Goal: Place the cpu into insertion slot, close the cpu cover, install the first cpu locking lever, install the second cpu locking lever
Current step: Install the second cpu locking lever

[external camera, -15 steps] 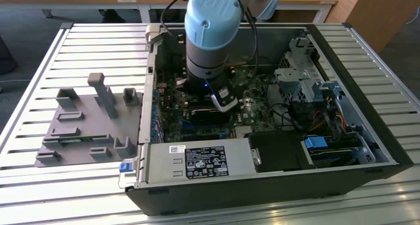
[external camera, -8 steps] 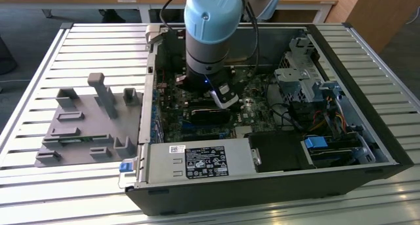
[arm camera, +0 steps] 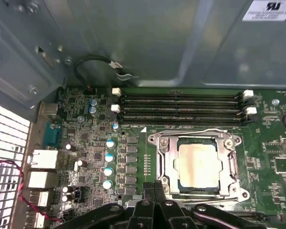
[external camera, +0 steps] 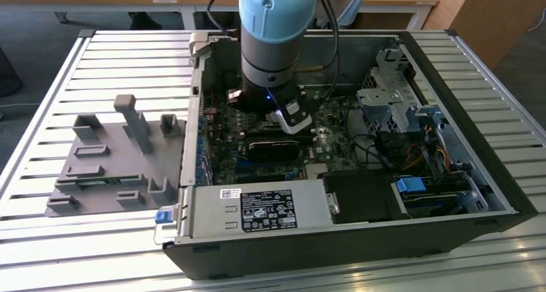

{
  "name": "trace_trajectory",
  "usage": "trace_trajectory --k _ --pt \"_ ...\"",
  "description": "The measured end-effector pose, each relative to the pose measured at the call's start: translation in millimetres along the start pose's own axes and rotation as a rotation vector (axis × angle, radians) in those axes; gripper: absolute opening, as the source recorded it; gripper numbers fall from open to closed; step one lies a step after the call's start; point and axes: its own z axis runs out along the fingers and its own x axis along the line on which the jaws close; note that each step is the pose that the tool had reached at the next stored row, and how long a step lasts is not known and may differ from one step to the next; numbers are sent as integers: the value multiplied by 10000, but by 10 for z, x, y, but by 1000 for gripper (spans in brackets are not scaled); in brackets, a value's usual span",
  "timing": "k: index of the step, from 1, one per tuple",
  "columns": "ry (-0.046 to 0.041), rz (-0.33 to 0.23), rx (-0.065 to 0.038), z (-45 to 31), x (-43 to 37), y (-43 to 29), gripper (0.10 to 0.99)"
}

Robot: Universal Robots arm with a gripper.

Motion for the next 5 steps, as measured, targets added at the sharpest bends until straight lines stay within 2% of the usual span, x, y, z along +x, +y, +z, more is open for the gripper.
trace_trajectory --k 5 --pt "-1 -1 -3 -12 0 5 106"
